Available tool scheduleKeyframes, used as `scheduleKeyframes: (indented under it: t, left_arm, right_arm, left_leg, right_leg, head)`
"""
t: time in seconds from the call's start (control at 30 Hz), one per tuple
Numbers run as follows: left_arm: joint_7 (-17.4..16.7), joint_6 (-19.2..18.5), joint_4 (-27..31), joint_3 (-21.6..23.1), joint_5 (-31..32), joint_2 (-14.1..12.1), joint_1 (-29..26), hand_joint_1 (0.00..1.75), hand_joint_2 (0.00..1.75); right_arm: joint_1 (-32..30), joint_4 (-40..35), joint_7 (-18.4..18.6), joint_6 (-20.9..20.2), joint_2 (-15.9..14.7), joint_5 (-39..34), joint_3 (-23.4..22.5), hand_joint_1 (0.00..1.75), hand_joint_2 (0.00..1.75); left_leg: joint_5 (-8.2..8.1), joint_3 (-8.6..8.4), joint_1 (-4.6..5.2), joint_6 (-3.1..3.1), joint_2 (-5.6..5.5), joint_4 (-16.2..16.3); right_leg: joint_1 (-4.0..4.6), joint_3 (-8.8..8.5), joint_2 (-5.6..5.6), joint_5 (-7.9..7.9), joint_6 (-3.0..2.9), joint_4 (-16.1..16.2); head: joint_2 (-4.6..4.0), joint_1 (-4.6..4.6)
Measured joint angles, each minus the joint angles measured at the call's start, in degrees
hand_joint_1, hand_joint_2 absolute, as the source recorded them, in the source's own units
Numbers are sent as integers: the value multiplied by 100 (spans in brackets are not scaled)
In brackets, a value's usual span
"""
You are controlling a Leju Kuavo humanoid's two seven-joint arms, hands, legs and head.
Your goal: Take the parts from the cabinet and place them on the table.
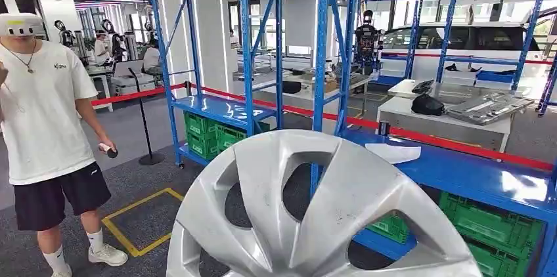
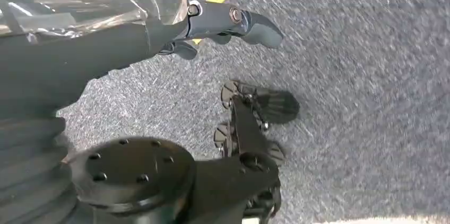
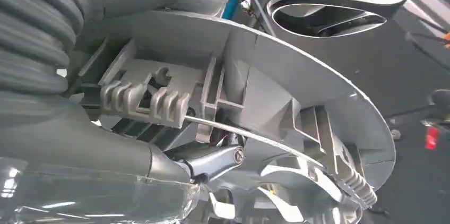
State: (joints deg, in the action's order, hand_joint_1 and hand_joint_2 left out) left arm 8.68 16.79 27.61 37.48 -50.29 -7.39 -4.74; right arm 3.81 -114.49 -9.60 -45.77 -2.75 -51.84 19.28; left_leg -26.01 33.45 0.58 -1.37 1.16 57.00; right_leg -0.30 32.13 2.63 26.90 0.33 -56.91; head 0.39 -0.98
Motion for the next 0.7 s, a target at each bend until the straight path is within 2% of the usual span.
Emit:
scheduleKeyframes:
  t: [0.03,0.07,0.13,0.17,0.2,0.23,0.27,0.33,0.37,0.4,0.5,0.53,0.57,0.6,0.63,0.67,0.7]
  left_arm:
    - [-7,0,13,-9,9,4,-12,0,175]
    - [-15,0,26,-15,30,9,-5,0,175]
    - [-26,0,28,-26,68,7,-4,0,175]
    - [-33,0,35,-33,77,7,-9,0,175]
    - [-39,0,35,-44,116,7,-14,0,175]
    - [-46,0,37,-61,133,9,-17,0,175]
    - [-48,-2,46,-72,162,13,-22,0,175]
    - [-55,-20,61,-103,199,37,-20,0,175]
    - [-55,-28,63,-118,241,44,-19,0,175]
    - [-55,-35,63,-137,258,42,-22,0,175]
    - [-59,-35,61,-173,293,48,-57,0,175]
    - [-66,-35,61,-186,302,39,-63,0,175]
    - [-66,-37,61,-201,332,55,-62,0,175]
    - [-66,-35,61,-220,365,55,-52,0,175]
    - [-68,-35,61,-245,376,52,-48,0,175]
    - [-74,-35,61,-258,398,55,-51,0,175]
    - [-83,-37,61,-262,417,59,-57,0,175]
  right_arm:
    - [-1,-7,0,0,-2,0,-2,175,175]
    - [3,-15,-2,2,-2,0,-4,175,175]
    - [-6,-15,-2,2,-9,0,-13,175,175]
    - [-15,-13,-2,2,-9,2,-15,175,175]
    - [-22,-13,-2,4,-13,11,-18,175,175]
    - [-35,-13,-4,4,-15,11,-26,175,175]
    - [-37,-13,-11,4,-17,15,-31,175,175]
    - [-34,-15,-22,4,-17,33,-31,175,175]
    - [-33,-15,-28,4,-20,39,-31,175,175]
    - [-38,-15,-39,4,-22,44,-31,175,175]
    - [-36,-15,-63,4,-26,44,-33,175,175]
    - [-34,-15,-72,4,-24,44,-33,175,175]
    - [-33,-15,-79,4,-22,50,-33,175,175]
    - [-34,-15,-92,4,-20,50,-33,175,175]
    - [-34,-15,-96,4,-17,50,-33,175,175]
    - [-39,-15,-96,4,-22,55,-33,175,175]
    - [-43,-15,-96,4,-22,59,-33,175,175]
  left_leg:
    - [57,-78,-68,-40,-23,-69]
    - [75,-78,-65,-70,-53,-83]
    - [93,-60,-61,-95,-122,-79]
    - [93,-49,-57,-96,-161,-77]
    - [93,-47,-57,-96,-196,-76]
    - [93,-53,-59,-95,-238,-74]
    - [92,-60,-64,-93,-278,-71]
    - [79,-66,-67,-69,-363,-40]
    - [59,-38,-35,-28,-397,1]
    - [45,-20,-24,-3,-421,27]
    - [63,5,-52,84,-440,10]
    - [22,26,-68,114,-413,49]
    - [-102,97,-60,151,-296,211]
    - [-315,255,-82,182,-223,575]
    - [-545,489,-102,209,-185,1073]
    - [-711,704,-114,227,-173,1520]
    - [-777,856,-122,238,-159,1825]
  right_leg:
    - [-22,51,-49,46,15,-77]
    - [-16,132,-147,178,-1,-261]
    - [-21,523,-197,569,-50,-1128]
    - [-19,775,-209,738,-46,-1651]
    - [-19,901,-217,782,-16,-1896]
    - [-22,872,-218,705,32,-1814]
    - [-29,709,-219,536,90,-1480]
    - [-73,194,-279,114,182,-394]
    - [-78,55,-377,53,153,-52]
    - [-73,25,-343,16,73,-51]
    - [-31,42,-318,0,-36,-56]
    - [-93,28,-295,-26,-76,-29]
    - [-87,21,-284,-16,-96,-28]
    - [-80,18,-262,-16,-135,-29]
    - [-70,22,-245,-12,-141,-31]
    - [-60,24,-225,-10,-143,-33]
    - [-54,24,-197,-7,-148,-34]
  head:
    - [0,2]
    - [0,17]
    - [0,35]
    - [0,33]
    - [0,37]
    - [0,35]
    - [0,39]
    - [0,42]
    - [0,48]
    - [0,40]
    - [0,35]
    - [0,35]
    - [0,17]
    - [0,5]
    - [0,0]
    - [0,4]
    - [0,0]
